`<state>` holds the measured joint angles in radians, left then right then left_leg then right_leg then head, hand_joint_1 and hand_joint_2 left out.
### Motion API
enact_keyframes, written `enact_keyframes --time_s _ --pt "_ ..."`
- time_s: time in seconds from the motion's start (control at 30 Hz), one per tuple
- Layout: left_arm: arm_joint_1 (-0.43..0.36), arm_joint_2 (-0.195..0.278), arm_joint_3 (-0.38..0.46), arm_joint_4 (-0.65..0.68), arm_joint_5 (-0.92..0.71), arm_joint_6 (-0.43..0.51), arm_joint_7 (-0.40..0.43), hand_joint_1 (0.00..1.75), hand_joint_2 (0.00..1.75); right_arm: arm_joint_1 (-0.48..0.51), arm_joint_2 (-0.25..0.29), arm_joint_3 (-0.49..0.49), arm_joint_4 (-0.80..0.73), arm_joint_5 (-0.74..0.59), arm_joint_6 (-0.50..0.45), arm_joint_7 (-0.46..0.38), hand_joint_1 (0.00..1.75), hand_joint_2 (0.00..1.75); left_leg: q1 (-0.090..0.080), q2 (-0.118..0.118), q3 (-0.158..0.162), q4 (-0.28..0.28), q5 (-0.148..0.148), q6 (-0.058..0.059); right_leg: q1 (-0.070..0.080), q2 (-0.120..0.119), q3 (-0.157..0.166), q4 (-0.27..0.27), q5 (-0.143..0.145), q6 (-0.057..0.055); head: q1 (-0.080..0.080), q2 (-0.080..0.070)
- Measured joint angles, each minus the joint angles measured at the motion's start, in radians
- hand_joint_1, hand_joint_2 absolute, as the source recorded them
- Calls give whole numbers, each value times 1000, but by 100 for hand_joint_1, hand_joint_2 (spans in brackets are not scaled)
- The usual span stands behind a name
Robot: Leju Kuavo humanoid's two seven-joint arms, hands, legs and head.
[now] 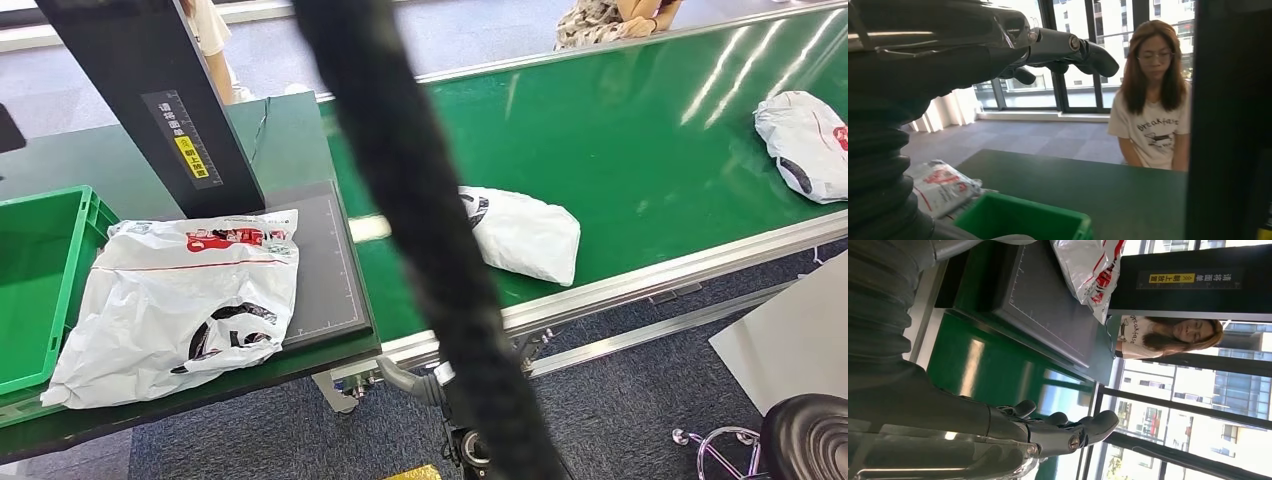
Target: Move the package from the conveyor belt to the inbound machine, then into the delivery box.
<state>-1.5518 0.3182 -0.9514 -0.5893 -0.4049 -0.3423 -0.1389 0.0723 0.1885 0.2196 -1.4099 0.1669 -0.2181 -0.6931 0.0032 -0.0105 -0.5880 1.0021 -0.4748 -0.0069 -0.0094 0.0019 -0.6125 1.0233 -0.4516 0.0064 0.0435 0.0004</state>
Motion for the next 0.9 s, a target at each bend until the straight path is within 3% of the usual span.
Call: enact_keyframes --time_s 0.17,0.27,0.43,0.63,0.9 --pt "49 -131 41 101 4 49 -18 0 175 -18 7 -1 1 -3 8 0 0 175 0 1 0 0 0 0 0 0 0 0 0 0 0 0" --pt "81 -184 63 138 4 64 -24 0 175 -22 10 -1 1 -3 9 0 0 175 0 1 0 0 0 0 0 0 0 0 0 0 0 0" --pt "128 -249 91 193 21 -31 -24 0 175 -22 11 -2 2 -5 8 0 0 175 0 1 0 0 0 0 0 0 -1 0 0 0 0 0" --pt "183 -294 109 245 33 -134 15 0 175 -21 11 -6 2 -11 5 0 0 175 0 1 0 0 0 0 0 1 -1 0 0 0 0 0" --pt "188 -298 120 273 52 -246 52 0 175 -25 10 -14 12 -37 14 0 0 175 0 1 0 0 0 0 0 1 -1 0 0 0 0 0"
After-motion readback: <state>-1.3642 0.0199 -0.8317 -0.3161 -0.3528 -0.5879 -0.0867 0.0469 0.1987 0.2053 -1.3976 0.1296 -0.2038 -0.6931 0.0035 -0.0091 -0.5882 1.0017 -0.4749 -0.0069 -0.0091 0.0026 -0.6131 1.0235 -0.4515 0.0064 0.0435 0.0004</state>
